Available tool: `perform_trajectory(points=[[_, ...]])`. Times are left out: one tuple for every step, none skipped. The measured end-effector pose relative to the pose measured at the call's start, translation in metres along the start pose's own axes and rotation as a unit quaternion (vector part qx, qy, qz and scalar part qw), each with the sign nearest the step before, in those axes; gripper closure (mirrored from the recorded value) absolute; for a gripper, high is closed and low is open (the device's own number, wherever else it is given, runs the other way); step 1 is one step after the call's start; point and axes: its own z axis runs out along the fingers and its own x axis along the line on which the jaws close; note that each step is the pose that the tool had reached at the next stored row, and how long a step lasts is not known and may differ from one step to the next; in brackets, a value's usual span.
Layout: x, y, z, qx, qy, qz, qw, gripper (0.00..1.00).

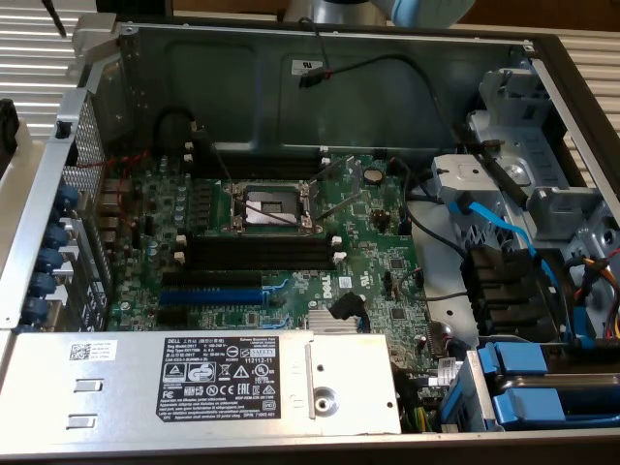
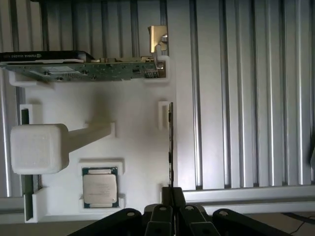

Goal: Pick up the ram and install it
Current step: 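Pick up the ram and move it above insertion slot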

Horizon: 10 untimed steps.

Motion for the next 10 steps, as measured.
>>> perform_trajectory(points=[[0.000,-0.0001,-0.0045,-0.0001,-0.0001,0.000,1.0000,0.88],[0.000,-0.0002,-0.0089,-0.0003,0.0000,0.000,1.0000,0.88],[0.000,-0.0003,-0.0130,-0.0006,0.0000,0.000,1.0000,0.88],[0.000,-0.0004,-0.0169,-0.0009,0.0000,0.000,1.0000,0.88],[0.000,-0.0004,-0.0211,-0.0012,0.0001,0.000,1.0000,0.88],[-0.001,-0.0005,-0.0253,-0.0015,0.0001,0.000,1.0000,0.88],[-0.001,-0.0006,-0.0296,-0.0018,0.0001,0.000,1.0000,0.88],[-0.001,-0.0007,-0.0340,-0.0021,0.0001,0.000,1.0000,0.88],[-0.001,-0.0008,-0.0383,-0.0025,0.0001,0.000,1.0000,0.88],[-0.001,-0.0009,-0.0427,-0.0028,0.0001,0.000,1.0000,0.88]])
